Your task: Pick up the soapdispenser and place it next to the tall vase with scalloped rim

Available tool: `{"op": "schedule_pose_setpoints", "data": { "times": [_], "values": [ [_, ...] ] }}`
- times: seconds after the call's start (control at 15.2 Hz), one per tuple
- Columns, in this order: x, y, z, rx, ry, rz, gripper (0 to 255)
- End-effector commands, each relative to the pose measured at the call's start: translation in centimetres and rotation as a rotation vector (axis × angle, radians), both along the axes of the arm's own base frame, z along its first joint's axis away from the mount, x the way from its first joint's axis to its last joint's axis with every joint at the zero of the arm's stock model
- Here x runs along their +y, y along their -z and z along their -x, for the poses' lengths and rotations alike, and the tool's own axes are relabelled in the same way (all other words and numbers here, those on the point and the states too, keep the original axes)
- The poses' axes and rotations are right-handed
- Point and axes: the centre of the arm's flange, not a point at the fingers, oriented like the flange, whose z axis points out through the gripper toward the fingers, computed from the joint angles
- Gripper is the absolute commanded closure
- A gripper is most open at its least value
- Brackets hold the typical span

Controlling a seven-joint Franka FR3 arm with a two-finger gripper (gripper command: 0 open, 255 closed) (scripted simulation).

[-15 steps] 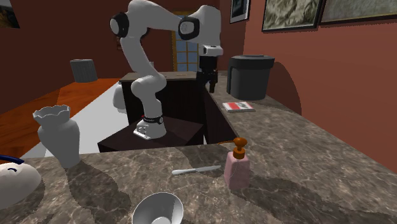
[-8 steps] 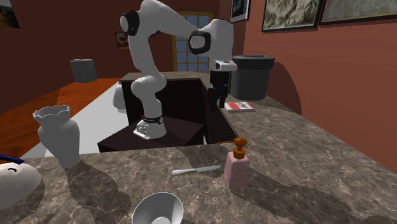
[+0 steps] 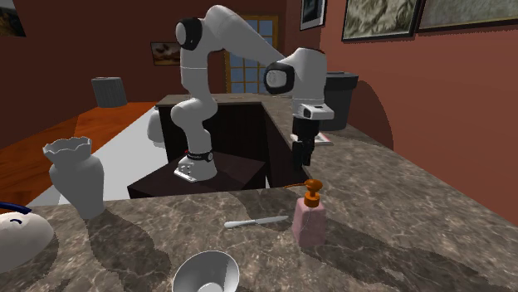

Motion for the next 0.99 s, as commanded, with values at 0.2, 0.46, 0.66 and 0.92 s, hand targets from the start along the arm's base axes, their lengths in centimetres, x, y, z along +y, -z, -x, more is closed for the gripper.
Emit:
{"op": "schedule_pose_setpoints", "data": {
  "times": [0.2,0.46,0.66,0.92],
  "values": [
    [-1.5,2.6,-2.3,-0.002,-0.011,0.005,0],
    [-1.8,4.6,-2.4,-0.002,-0.011,0.005,0],
    [-1.9,5.5,-2.4,-0.002,-0.011,0.005,0],
    [-1.9,5.5,-2.4,-0.002,-0.011,0.005,0]
  ]
}}
